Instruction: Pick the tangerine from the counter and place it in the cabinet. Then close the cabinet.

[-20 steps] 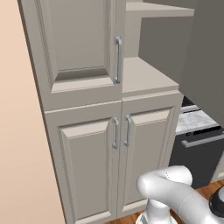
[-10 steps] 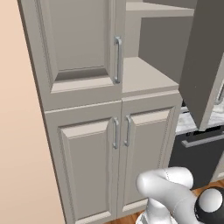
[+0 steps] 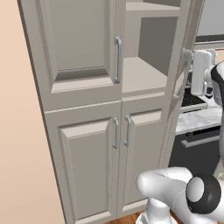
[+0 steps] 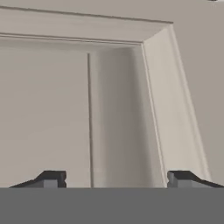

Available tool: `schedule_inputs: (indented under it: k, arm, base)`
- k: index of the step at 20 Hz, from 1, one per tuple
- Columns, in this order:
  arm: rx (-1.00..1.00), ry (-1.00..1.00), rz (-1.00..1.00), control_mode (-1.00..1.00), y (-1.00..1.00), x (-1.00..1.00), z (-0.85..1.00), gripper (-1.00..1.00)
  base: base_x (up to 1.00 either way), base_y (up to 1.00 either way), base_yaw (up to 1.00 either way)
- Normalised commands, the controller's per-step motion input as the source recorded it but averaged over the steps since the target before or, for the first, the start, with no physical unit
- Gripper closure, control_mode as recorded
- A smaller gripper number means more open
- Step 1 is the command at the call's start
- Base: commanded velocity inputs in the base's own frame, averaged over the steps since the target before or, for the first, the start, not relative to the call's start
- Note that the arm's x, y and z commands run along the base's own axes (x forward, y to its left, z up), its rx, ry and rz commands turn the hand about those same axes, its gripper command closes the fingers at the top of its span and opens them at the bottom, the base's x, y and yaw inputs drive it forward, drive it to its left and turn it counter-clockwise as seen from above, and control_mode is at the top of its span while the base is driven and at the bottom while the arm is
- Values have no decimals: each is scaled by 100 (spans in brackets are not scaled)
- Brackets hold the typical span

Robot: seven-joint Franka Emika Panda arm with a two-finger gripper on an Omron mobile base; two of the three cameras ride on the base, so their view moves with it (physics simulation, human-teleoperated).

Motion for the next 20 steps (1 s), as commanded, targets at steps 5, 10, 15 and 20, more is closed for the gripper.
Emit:
schedule_inputs:
  k: [5, 10, 15, 20]
  arm:
    - [-12, 3, -20, -100, 28, 100, -1, -100]
    - [-5, 1, -21, -100, 4, 100, -5, -100]
    - [-1, 6, -19, -100, 15, 100, -35, -100]
    - [0, 5, -19, -100, 17, 100, -56, -100]
  base:
    - [0, 0, 0]
    - [0, 0, 0]
    - [0, 0, 0]
    - [0, 0, 0]
